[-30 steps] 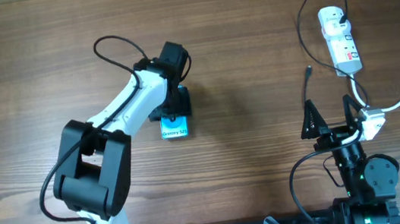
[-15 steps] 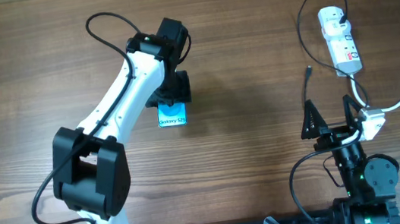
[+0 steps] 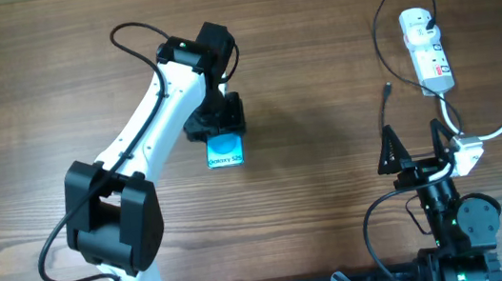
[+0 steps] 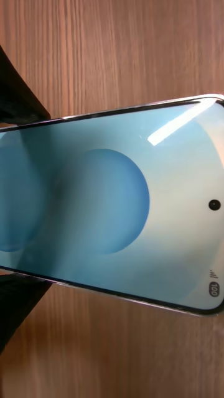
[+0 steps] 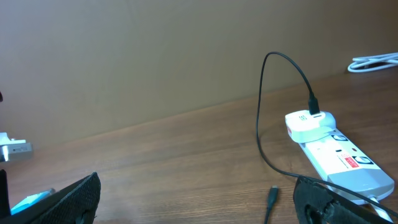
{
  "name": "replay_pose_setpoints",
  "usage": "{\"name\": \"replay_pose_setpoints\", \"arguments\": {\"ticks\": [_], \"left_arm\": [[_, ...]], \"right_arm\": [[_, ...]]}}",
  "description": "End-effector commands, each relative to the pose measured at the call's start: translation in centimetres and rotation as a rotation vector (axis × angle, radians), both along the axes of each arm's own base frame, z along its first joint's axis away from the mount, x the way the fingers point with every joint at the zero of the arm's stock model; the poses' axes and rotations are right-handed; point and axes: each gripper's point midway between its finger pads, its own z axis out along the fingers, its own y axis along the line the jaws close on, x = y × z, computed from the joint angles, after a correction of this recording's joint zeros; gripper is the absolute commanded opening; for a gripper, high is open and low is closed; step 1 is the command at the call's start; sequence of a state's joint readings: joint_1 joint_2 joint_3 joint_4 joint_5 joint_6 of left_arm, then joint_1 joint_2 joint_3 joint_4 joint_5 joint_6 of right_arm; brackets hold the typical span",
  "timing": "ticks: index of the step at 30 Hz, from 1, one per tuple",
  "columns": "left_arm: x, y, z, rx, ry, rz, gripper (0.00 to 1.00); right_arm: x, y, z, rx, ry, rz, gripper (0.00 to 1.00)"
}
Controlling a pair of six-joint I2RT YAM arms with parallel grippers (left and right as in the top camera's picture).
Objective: Plug charger to phone and switch on socket
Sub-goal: 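Lift the phone upright with the left gripper and tilt it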
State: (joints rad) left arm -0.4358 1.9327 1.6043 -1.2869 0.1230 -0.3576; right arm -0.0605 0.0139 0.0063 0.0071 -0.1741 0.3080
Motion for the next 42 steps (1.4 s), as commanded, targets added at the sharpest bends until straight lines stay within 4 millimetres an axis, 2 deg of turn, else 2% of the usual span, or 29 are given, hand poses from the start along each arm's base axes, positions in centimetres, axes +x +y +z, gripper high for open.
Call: {"name": "replay_pose_setpoints", "arguments": {"ticks": [1,3,6,8,10,13,17,23,28,31,33,35,36,38,42], "left_arm": [[-0.3,-2.5,2.1,-0.153,0.015,0.002,0.49],[-0.8,-3.7,2.5,-0.222,0.048,0.01,0.49],[-0.6,-3.9,2.5,-0.223,0.061,0.104,0.49],[-0.6,-5.0,2.9,-0.285,0.079,0.131,0.49],[-1.3,-6.9,4.2,-0.421,0.145,0.134,0.48],[-2.2,-8.0,5.9,-0.562,0.238,0.152,0.48],[-2.9,-8.0,7.6,-0.667,0.338,0.206,0.45],[-3.4,-8.9,9.1,-0.756,0.396,0.217,0.46],[-3.3,-8.9,9.1,-0.757,0.396,0.216,0.46],[-3.1,-9.0,9.1,-0.762,0.385,0.213,0.46],[-3.1,-9.0,9.1,-0.763,0.384,0.213,0.46],[-3.0,-9.5,9.7,-0.806,0.392,0.21,0.45],[-2.9,-9.7,10.1,-0.834,0.395,0.207,0.45],[-2.6,-10.0,10.3,-0.855,0.385,0.197,0.45],[-2.5,-10.0,10.3,-0.858,0.378,0.193,0.45]], "right_arm": [[0.0,-0.4,0.1,-0.017,-0.006,-0.023,1.0],[0.0,-0.4,0.1,-0.017,-0.006,-0.023,1.0],[0.0,-0.4,0.1,-0.017,-0.006,-0.023,1.0],[0.0,-0.4,0.1,-0.017,-0.006,-0.023,1.0],[0.0,-0.4,0.1,-0.017,-0.006,-0.023,1.0],[0.0,-0.4,0.1,-0.017,-0.006,-0.023,1.0],[0.0,-0.4,0.1,-0.017,-0.005,-0.023,1.0],[0.0,-0.4,0.1,-0.017,-0.005,-0.023,1.0],[0.0,-0.4,0.1,-0.014,-0.005,-0.022,1.0],[0.0,0.7,0.0,0.46,0.063,0.039,1.0],[-0.4,3.0,-0.3,0.686,0.155,0.166,1.0],[-1.0,4.9,-0.7,0.744,0.23,0.275,1.0],[-1.7,6.5,-1.1,0.753,0.295,0.365,1.0],[-2.5,8.2,-2.1,0.758,0.385,0.455,0.99],[-2.4,8.4,-4.1,0.791,0.489,0.436,0.99]]}}
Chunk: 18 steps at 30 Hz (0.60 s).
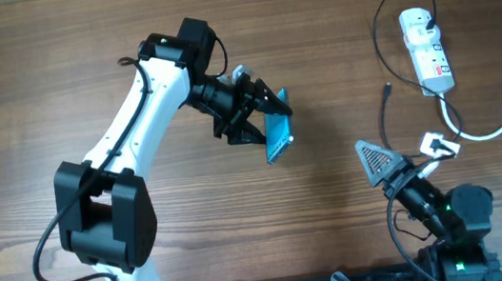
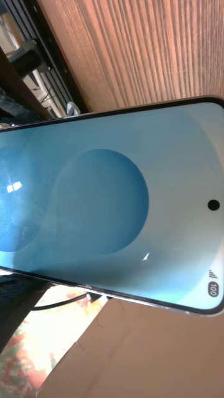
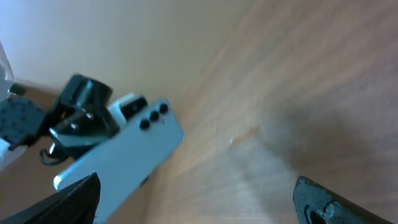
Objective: Plug charger to phone and switch on socket
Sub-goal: 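Lift the phone upright with the left gripper and tilt it, then move the right gripper to the phone and grasp its side edge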
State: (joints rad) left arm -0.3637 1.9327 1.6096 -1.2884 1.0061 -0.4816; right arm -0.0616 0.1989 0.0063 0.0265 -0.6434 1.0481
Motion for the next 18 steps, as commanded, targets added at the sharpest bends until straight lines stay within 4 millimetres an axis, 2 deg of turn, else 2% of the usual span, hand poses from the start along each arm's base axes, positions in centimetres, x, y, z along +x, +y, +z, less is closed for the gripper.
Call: {"name": "replay_pose_setpoints", "arguments": {"ticks": [1,5,7,9,13,18], "left_arm": [[0.5,-0.6,2.3,-0.074,-0.036,0.007,0.45],[1.0,-0.8,2.3,-0.085,-0.069,0.006,0.45],[1.4,-0.9,2.3,-0.096,-0.097,0.005,0.45],[1.8,-1.1,2.4,-0.105,-0.122,0.004,0.45],[2.5,-1.0,2.3,-0.109,-0.156,0.011,0.45],[3.5,-0.3,2.0,-0.089,-0.183,0.032,0.45]], "right_arm": [[-0.5,1.0,-1.3,0.042,0.087,0.064,1.0],[-0.1,0.5,-2.7,0.065,0.171,0.024,1.0],[-0.3,0.9,-2.5,-0.074,0.061,0.086,0.99],[-0.3,1.0,-2.4,-0.13,0.019,0.107,0.99],[0.0,1.0,0.3,-0.236,-0.087,0.126,0.98],[-0.8,1.3,2.5,-0.321,-0.096,0.173,0.99]]}}
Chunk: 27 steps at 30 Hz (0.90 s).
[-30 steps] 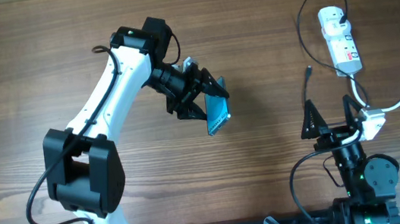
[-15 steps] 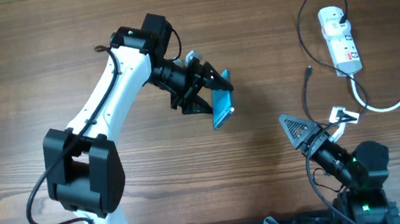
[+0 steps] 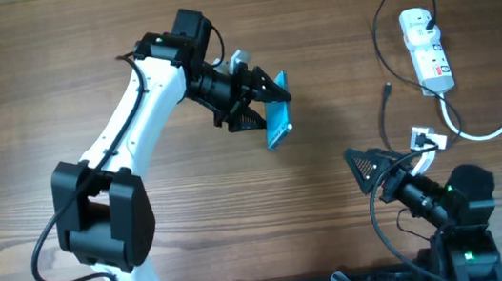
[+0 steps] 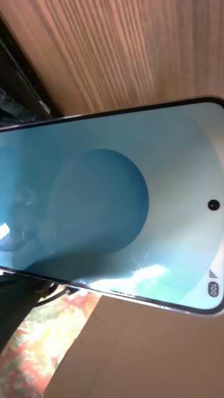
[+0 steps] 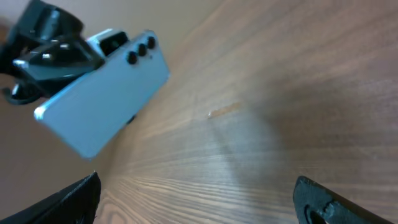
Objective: Plug charger to phone and switch on socket
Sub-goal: 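Move the right gripper to the phone and grasp its side edge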
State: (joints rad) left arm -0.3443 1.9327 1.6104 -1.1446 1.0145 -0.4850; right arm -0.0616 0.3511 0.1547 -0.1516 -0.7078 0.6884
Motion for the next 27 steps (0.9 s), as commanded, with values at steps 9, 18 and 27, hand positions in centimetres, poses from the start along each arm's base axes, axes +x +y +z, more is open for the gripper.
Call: {"name": "replay_pose_setpoints", "arguments": {"ticks": [9,18,27], "left_arm": [[1.3,0.3,1.2,0.007,-0.07,0.029,0.46],[1.5,0.4,1.1,0.015,-0.08,0.031,0.46],[2.2,0.5,0.7,0.039,-0.117,0.04,0.46]], "right_arm": [[-4.2,2.9,4.1,-0.157,0.017,0.21,0.99],[0.1,4.1,3.4,-0.293,-0.021,0.076,0.99],[3.9,13.8,0.7,-0.202,-0.005,0.17,0.99]]}}
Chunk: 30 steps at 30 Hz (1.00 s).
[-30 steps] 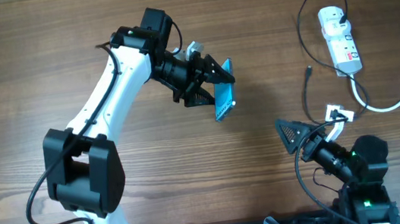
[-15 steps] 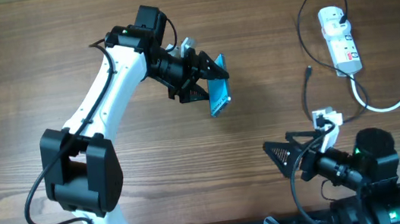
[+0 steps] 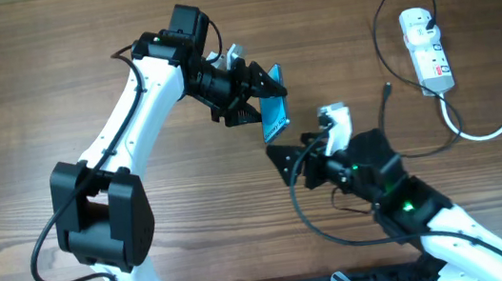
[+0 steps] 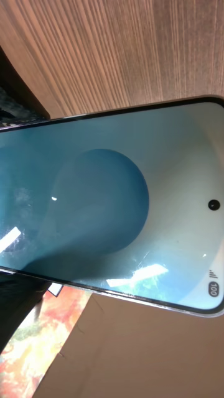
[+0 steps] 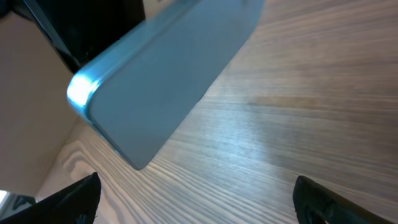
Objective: Plug charger to phone and switch on socket
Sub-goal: 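Move the right gripper to the phone and grasp its side edge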
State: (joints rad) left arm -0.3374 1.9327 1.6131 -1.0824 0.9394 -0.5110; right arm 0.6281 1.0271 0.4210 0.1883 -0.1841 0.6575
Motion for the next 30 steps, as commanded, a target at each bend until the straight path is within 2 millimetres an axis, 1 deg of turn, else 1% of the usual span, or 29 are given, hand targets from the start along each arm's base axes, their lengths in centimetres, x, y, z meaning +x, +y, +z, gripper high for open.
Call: {"name": "replay_pose_setpoints", "arguments": {"ticks": [1,3,4,8,10,11,12,14,15,17,19,22,27,30], "left_arm": [[0.7,0.2,1.3,0.001,-0.058,0.01,0.46],[1.0,0.4,0.9,0.035,-0.058,0.03,0.46],[1.2,0.4,0.9,0.035,-0.067,0.032,0.46],[2.0,0.7,0.5,0.071,-0.063,0.076,0.46],[2.1,0.6,0.5,0.067,-0.072,0.077,0.45],[2.1,0.6,0.5,0.067,-0.072,0.077,0.46],[2.1,0.6,0.5,0.067,-0.072,0.077,0.46],[2.2,0.6,0.5,0.069,-0.072,0.077,0.45],[2.2,0.6,0.5,0.07,-0.073,0.077,0.45],[2.3,0.7,0.3,0.082,-0.077,0.081,0.45],[2.5,1.1,-0.1,0.119,-0.071,0.107,0.45],[2.8,1.1,-0.1,0.12,-0.081,0.11,0.45],[2.8,1.2,-0.3,0.138,-0.077,0.123,0.45],[2.8,1.0,-0.3,0.137,-0.079,0.119,0.45]], "right_arm": [[0.4,1.4,0.5,0.025,-0.017,-0.045,0.99],[0.2,1.7,1.0,0.017,-0.047,-0.066,0.99],[0.3,1.5,1.0,0.009,-0.056,-0.087,0.99],[1.9,0.0,1.6,0.014,-0.089,-0.22,0.99],[2.7,-0.3,2.1,0.064,-0.088,-0.281,0.95],[3.0,-0.1,2.0,0.088,-0.08,-0.292,0.95],[3.4,0.3,1.5,0.117,-0.057,-0.306,0.94],[3.9,0.8,0.2,0.131,-0.022,-0.319,0.93],[4.2,1.1,-0.1,0.133,-0.021,-0.316,0.91],[4.6,1.5,0.1,0.155,-0.039,-0.317,0.9],[5.1,1.5,0.9,0.173,-0.06,-0.332,0.88],[5.5,1.5,1.8,0.185,-0.077,-0.353,0.87],[6.1,2.0,0.8,0.185,-0.052,-0.361,0.84],[6.8,3.0,0.6,0.175,-0.047,-0.352,0.76]]}}
